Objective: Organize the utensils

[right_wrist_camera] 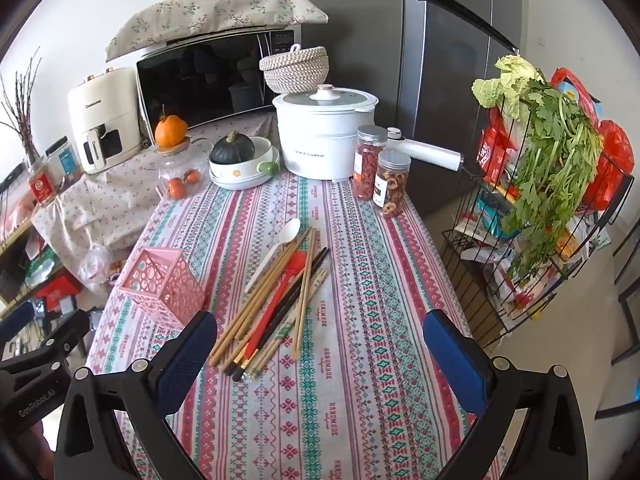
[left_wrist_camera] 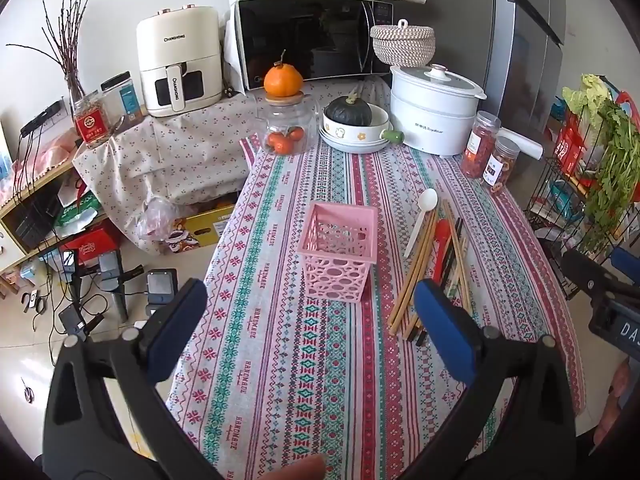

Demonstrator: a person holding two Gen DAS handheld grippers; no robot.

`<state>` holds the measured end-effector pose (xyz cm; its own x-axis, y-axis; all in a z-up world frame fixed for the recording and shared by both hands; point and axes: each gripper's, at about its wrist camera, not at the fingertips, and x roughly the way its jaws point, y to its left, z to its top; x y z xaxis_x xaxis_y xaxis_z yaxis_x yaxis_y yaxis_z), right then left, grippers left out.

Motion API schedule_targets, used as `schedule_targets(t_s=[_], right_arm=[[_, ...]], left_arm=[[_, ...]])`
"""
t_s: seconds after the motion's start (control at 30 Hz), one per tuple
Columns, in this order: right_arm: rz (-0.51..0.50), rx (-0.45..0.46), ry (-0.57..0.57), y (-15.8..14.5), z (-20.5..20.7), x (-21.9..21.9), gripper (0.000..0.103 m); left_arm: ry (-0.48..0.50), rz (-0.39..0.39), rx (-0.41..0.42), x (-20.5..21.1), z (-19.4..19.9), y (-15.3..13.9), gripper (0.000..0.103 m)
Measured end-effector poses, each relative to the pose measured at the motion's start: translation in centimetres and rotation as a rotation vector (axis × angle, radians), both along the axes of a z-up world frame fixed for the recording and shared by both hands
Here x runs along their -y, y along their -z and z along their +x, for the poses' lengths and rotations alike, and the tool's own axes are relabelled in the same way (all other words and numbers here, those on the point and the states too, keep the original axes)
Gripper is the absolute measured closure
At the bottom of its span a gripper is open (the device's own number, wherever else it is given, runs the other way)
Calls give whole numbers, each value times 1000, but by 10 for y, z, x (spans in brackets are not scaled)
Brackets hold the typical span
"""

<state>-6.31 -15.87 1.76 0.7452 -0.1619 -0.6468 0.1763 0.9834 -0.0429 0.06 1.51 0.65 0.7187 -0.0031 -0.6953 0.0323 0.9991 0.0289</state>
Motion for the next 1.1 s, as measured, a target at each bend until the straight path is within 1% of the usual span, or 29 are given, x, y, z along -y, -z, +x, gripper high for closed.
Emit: schedule_targets(t_s=[0.87,1.1], right_arm=[[0,-2,1,2,1,1,0],[-5,-12,5,10,1,2,0]], left_arm=[[0,4,-1,0,1,2,0],[-1,8,6,1,1,2,0]])
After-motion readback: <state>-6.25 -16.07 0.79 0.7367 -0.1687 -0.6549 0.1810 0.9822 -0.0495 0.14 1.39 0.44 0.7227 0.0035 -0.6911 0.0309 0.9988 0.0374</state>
